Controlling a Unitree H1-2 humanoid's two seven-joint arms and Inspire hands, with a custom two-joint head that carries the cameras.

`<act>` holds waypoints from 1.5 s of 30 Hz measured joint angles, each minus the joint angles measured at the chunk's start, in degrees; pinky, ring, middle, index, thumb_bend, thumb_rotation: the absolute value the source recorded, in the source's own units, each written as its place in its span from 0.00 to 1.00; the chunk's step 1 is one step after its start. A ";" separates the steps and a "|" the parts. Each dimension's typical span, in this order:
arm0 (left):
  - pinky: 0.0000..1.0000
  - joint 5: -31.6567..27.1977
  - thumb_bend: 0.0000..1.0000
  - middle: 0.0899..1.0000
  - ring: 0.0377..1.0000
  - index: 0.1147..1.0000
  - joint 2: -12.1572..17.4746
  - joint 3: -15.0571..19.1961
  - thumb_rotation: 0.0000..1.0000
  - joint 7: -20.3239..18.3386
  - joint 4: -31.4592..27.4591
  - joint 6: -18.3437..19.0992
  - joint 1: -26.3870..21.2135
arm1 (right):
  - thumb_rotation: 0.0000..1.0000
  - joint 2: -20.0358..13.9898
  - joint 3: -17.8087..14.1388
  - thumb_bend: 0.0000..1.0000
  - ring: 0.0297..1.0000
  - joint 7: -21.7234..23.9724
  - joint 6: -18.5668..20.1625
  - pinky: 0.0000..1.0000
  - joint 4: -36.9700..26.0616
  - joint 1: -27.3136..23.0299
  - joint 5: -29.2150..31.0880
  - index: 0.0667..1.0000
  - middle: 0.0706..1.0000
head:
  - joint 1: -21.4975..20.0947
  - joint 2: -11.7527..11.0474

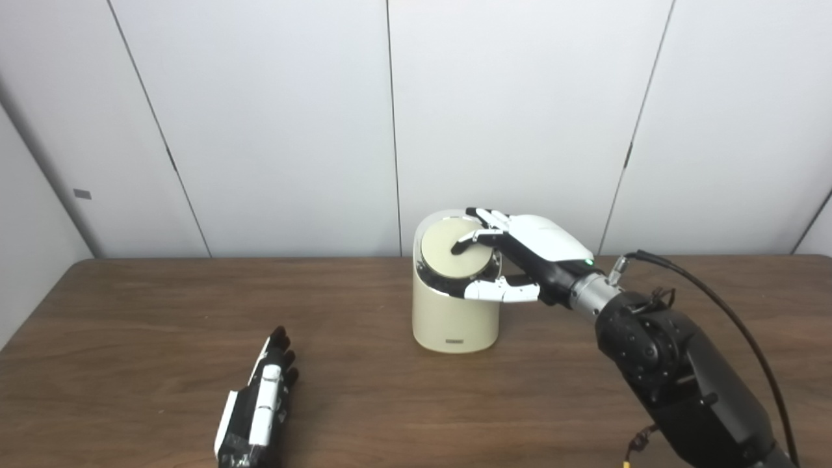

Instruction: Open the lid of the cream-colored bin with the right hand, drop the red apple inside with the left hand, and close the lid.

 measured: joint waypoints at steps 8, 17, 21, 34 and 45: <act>0.99 -0.41 0.61 1.00 1.00 1.00 -0.17 0.13 0.83 0.02 0.01 -0.07 0.00 | 0.97 0.07 0.39 0.61 1.00 0.05 0.02 1.00 0.04 0.00 -1.00 0.74 1.00 | 0.09 0.17; 0.99 -0.44 0.61 1.00 1.00 1.00 -0.45 0.10 0.82 0.01 0.01 -0.08 0.00 | 1.00 0.15 1.12 0.63 1.00 0.63 0.43 1.00 0.09 -0.34 -2.51 0.69 1.00 | 0.18 0.26; 0.97 -0.44 0.62 1.00 1.00 1.00 -0.51 0.06 0.81 -0.02 0.01 -0.08 0.00 | 1.00 0.15 1.75 0.65 1.00 1.29 0.80 1.00 -0.06 -0.59 -3.74 0.68 1.00 | 0.26 0.53; 0.98 -0.30 0.64 1.00 1.00 1.00 -0.80 -0.08 0.82 0.04 -0.09 0.00 0.02 | 1.00 0.14 2.41 0.65 1.00 2.63 1.33 1.00 -0.73 -0.71 -5.66 0.71 1.00 | 0.53 0.70; 0.99 -0.20 0.64 1.00 1.00 1.00 -0.96 -0.17 0.81 0.01 -0.13 -0.01 0.03 | 1.00 0.86 -0.31 0.64 1.00 2.57 1.60 1.00 -4.24 1.88 -4.55 0.75 1.00 | 0.35 0.35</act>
